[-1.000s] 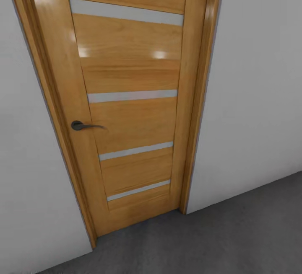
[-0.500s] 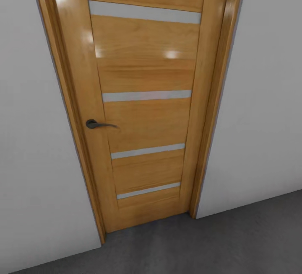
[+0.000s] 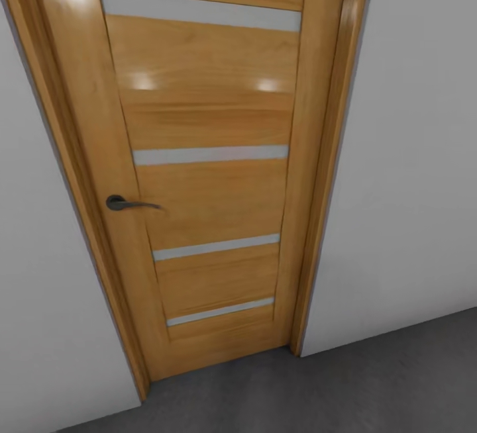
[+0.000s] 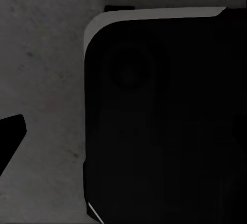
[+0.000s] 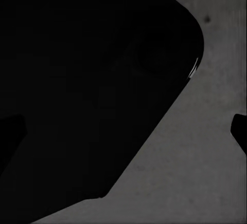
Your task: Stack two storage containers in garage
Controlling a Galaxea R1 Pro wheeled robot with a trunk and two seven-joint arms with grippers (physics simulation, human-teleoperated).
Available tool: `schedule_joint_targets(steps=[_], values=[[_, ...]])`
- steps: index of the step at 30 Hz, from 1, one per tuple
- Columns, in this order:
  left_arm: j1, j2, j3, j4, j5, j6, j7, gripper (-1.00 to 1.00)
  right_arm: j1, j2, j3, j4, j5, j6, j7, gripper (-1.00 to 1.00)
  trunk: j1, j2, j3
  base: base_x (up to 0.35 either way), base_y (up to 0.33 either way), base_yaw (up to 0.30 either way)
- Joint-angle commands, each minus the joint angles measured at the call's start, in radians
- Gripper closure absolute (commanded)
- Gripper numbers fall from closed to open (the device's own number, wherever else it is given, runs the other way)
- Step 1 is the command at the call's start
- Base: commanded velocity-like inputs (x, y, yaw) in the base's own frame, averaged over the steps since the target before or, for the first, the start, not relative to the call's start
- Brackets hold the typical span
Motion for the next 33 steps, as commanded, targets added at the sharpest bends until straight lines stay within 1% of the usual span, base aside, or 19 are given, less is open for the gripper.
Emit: schedule_joint_targets(steps=[1, 11, 16, 21, 33], values=[[0.0, 0.0, 0.001, 0.0, 0.002, -0.003, 0.0, -1.0, 0.0, 0.0, 0.001, 0.0, 0.0, -0.003, 0.0, -1.0, 0.0, 0.0, -0.001, 0.188, -0.171, 0.0], [0.0, 0.0, 0.001, 0.0, 0.002, -0.003, 0.0, -1.0, 0.0, 0.001, 0.001, 0.0, -0.001, -0.003, 0.0, -1.0, 0.0, 0.0, -0.001, 0.188, -0.141, 0.0], [0.0, 0.0, 0.001, 0.0, 0.002, -0.003, 0.0, -1.0, 0.0, 0.001, 0.0, 0.0, -0.001, -0.003, 0.0, -1.0, 0.0, 0.0, -0.001, 0.08, -0.042, 0.015], [0.0, 0.0, 0.001, 0.0, 0.002, -0.003, 0.0, -1.0, 0.0, -0.001, 0.0, 0.0, -0.002, -0.003, 0.0, -1.0, 0.0, 0.0, -0.001, 0.012, -0.006, 0.203], [0.0, 0.001, 0.001, 0.0, 0.002, -0.003, 0.003, -1.0, 0.0, -0.001, 0.0, 0.0, -0.002, -0.003, 0.0, -1.0, 0.0, 0.0, -0.001, 0.001, 0.0, 0.265]])
